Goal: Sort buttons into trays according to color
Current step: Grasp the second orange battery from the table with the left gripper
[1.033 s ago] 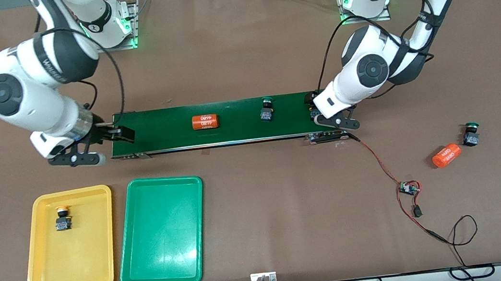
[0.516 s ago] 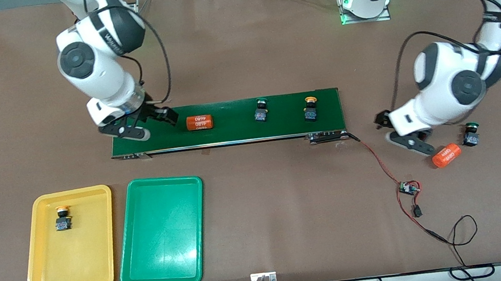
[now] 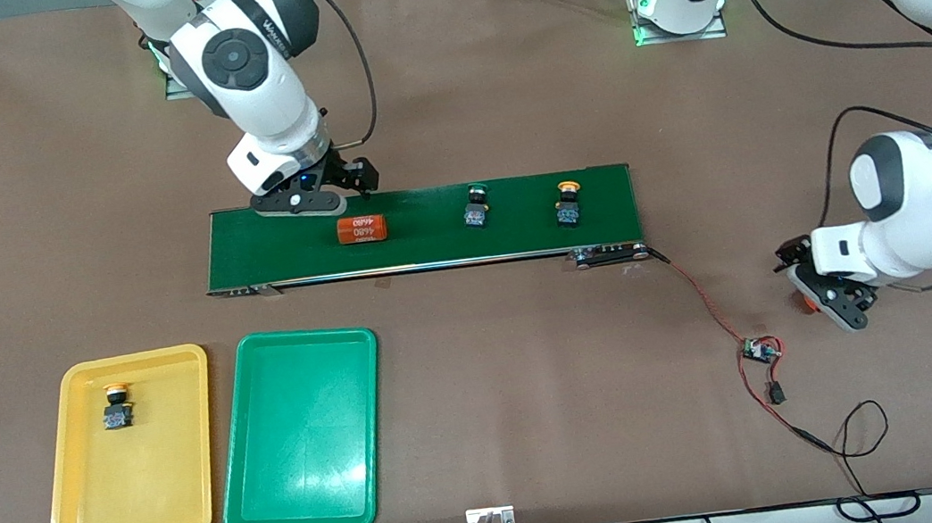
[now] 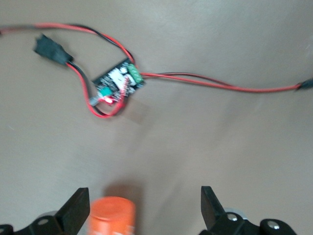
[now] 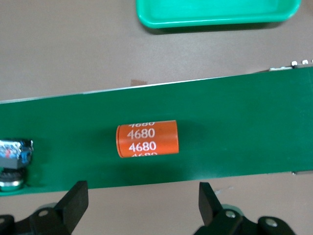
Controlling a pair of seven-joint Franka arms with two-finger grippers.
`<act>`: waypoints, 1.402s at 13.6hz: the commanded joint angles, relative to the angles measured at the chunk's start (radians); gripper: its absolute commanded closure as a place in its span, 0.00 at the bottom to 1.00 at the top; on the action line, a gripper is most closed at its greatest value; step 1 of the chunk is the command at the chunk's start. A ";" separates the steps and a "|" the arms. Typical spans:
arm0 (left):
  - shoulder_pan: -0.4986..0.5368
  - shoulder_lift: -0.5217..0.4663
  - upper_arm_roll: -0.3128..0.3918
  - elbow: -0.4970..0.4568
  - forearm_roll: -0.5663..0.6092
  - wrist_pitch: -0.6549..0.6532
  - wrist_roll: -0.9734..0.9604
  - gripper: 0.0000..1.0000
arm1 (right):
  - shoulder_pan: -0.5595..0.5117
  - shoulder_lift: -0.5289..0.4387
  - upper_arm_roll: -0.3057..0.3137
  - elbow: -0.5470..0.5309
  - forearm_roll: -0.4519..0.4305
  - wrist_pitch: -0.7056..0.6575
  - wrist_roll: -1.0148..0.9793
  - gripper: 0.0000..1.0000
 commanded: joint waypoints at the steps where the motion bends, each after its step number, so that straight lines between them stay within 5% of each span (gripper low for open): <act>1: 0.023 0.044 0.006 0.054 0.015 0.020 0.111 0.00 | -0.003 0.016 0.005 -0.006 -0.017 0.017 -0.064 0.00; 11: 0.115 0.122 0.006 0.017 0.016 0.045 0.203 0.00 | 0.028 0.111 0.005 0.023 -0.017 0.065 -0.053 0.00; 12: 0.117 0.122 0.006 0.005 0.016 0.057 0.215 0.13 | 0.038 0.129 0.005 0.028 -0.015 0.082 -0.053 0.00; 14: 0.117 0.112 0.006 -0.007 0.016 0.059 0.232 0.69 | 0.072 0.169 0.002 0.072 -0.018 0.067 -0.055 0.00; 15: 0.117 0.097 0.006 -0.009 0.016 0.056 0.229 0.89 | 0.080 0.189 0.000 0.083 -0.023 0.061 -0.015 0.00; 16: 0.115 0.083 0.004 -0.013 0.016 0.048 0.232 1.00 | 0.082 0.203 0.000 0.090 -0.047 0.061 0.021 0.00; 19: 0.088 -0.015 -0.022 -0.100 0.013 0.037 0.215 1.00 | 0.089 0.248 0.000 0.119 -0.089 0.061 0.066 0.00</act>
